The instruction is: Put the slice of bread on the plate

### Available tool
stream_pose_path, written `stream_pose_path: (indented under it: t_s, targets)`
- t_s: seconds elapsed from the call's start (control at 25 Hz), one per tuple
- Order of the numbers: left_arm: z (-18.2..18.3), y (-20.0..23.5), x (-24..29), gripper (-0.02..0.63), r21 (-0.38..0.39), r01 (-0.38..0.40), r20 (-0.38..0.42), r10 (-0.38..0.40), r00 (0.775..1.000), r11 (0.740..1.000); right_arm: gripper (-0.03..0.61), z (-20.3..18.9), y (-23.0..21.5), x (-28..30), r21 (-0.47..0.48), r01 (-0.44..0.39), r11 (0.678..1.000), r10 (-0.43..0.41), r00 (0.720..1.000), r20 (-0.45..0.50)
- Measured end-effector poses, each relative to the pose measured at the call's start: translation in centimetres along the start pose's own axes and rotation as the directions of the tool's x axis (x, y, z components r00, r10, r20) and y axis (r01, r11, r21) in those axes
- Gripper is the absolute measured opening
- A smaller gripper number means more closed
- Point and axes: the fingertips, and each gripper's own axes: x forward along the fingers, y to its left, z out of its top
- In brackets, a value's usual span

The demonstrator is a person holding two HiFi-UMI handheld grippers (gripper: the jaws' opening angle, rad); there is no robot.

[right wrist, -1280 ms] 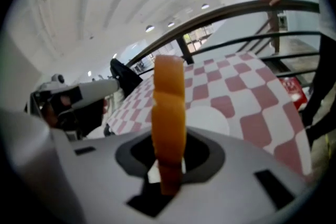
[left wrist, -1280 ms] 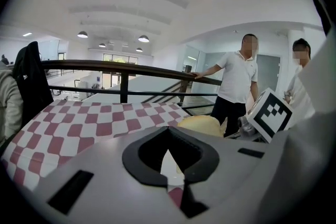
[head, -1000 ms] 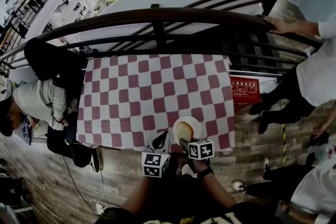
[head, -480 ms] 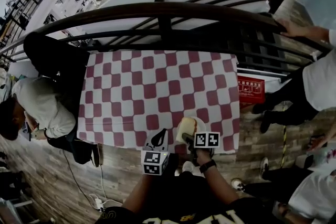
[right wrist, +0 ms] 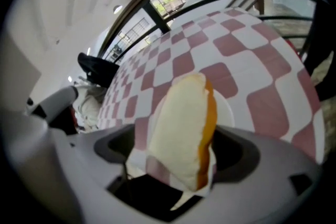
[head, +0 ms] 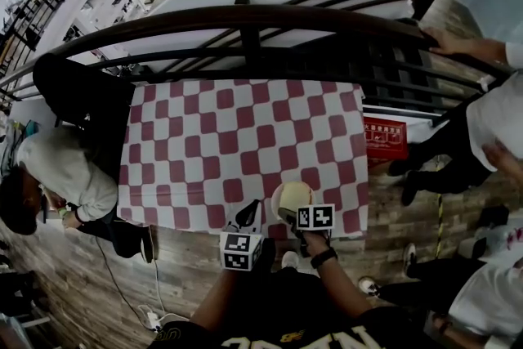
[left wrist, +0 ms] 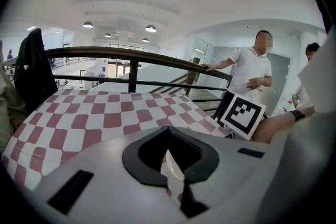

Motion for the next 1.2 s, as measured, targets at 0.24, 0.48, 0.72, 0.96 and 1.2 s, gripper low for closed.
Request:
stream_pose_path:
  t_s: [0.24, 0.48, 0.72, 0.96, 1.2]
  targets:
    - [0.1, -1.9, 0.1, 0.02, 0.021, 0.026, 0.005, -0.026, 1.0, 0.999, 0.466, -0.2, -1.5, -2.2, -0.159, 0.109, 0.981, -0.109, 0.994, 0.009]
    - [1.0, -3.9, -0.7, 0.02, 0.046, 0.042, 0.04, -0.044, 0.998, 0.998, 0.465, 0.5, 1.2, -5.0, -0.163, -0.038, 0.986, 0.061, 0.988, 0.14]
    - [4.5, -5.9, -2.5, 0.019, 0.077, 0.045, 0.135, -0.055, 0.989, 0.996, 0.459, 2.2, 4.8, -9.7, -0.196, -0.136, 0.971, 0.191, 0.934, 0.303]
    - [8.4, -7.6, -6.0, 0.02, 0.079, 0.037, 0.249, -0.056, 0.967, 0.996, 0.284, 3.8, 6.5, -15.4, -0.289, -0.067, 0.955, 0.197, 0.87, 0.451]
    - [9.9, -9.0, -8.6, 0.02, 0.091, 0.019, 0.331, -0.048, 0.943, 0.996, 0.079, 4.6, 10.7, -21.6, -0.465, -0.021, 0.885, 0.317, 0.759, 0.569]
